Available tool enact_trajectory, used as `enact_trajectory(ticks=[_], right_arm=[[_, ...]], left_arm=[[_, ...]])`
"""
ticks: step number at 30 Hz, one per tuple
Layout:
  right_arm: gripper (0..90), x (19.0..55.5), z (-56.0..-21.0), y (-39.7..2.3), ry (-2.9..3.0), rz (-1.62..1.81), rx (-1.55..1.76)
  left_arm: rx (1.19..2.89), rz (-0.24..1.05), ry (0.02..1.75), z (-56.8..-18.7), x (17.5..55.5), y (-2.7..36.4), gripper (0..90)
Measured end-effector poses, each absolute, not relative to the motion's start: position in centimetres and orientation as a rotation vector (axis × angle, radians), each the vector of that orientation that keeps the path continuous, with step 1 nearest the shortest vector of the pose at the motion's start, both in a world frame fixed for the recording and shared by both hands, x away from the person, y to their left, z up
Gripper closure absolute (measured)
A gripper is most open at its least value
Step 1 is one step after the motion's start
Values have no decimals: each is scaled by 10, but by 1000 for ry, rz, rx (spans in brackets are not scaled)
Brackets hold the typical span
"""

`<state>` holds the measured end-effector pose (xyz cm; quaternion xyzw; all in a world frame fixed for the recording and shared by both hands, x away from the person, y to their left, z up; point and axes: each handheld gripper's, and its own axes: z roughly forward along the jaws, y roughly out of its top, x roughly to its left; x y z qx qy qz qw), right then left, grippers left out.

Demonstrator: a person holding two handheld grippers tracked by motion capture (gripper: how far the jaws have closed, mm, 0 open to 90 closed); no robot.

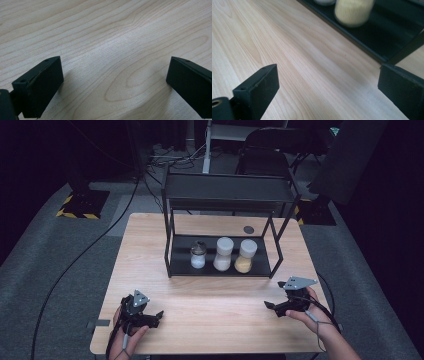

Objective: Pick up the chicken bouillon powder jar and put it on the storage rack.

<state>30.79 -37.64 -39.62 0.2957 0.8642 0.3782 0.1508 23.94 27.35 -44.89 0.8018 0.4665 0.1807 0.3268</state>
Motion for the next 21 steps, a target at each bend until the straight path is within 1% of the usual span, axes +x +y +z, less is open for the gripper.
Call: enact_trajectory(ticks=[8,21], right_arm=[[36,299,-421,-378,2453,1071,934],[36,291,-446,-381,2410,1073,1040]], left_arm=[[2101,473,1223,-449,239,273,10],[2100,473,1223,-449,239,273,10]])
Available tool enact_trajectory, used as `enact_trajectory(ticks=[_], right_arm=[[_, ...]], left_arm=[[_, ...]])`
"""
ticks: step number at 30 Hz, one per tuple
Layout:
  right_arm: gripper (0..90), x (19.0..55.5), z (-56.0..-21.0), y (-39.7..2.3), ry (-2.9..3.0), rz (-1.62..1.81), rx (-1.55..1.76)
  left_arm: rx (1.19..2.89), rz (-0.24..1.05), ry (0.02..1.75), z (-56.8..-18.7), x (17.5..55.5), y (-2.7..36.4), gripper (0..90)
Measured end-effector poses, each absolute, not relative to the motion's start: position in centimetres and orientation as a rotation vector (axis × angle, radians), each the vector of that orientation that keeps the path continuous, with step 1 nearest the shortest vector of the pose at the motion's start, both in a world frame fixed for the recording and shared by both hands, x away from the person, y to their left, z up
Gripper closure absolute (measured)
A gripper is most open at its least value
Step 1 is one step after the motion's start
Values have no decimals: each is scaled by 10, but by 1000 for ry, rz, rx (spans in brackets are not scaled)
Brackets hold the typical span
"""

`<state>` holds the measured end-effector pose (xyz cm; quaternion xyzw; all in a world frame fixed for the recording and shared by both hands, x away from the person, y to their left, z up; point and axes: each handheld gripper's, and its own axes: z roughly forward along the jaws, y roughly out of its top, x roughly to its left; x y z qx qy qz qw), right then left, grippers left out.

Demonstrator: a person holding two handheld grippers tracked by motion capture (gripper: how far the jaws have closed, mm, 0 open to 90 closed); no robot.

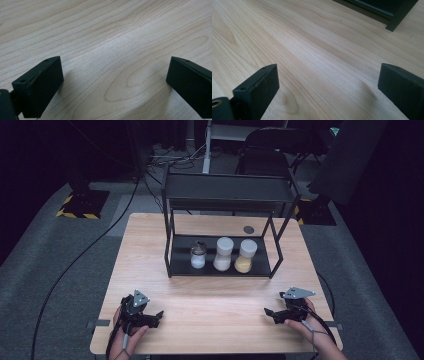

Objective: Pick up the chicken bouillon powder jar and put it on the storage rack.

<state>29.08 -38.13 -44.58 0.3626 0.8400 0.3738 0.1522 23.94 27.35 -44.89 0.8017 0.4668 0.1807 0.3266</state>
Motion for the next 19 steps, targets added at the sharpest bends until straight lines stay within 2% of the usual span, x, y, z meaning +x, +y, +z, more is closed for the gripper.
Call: enact_trajectory(ticks=[19], right_arm=[[2,289,-450,-378,2425,1023,1026]], left_arm=[[2105,476,1218,-449,240,274,10]])
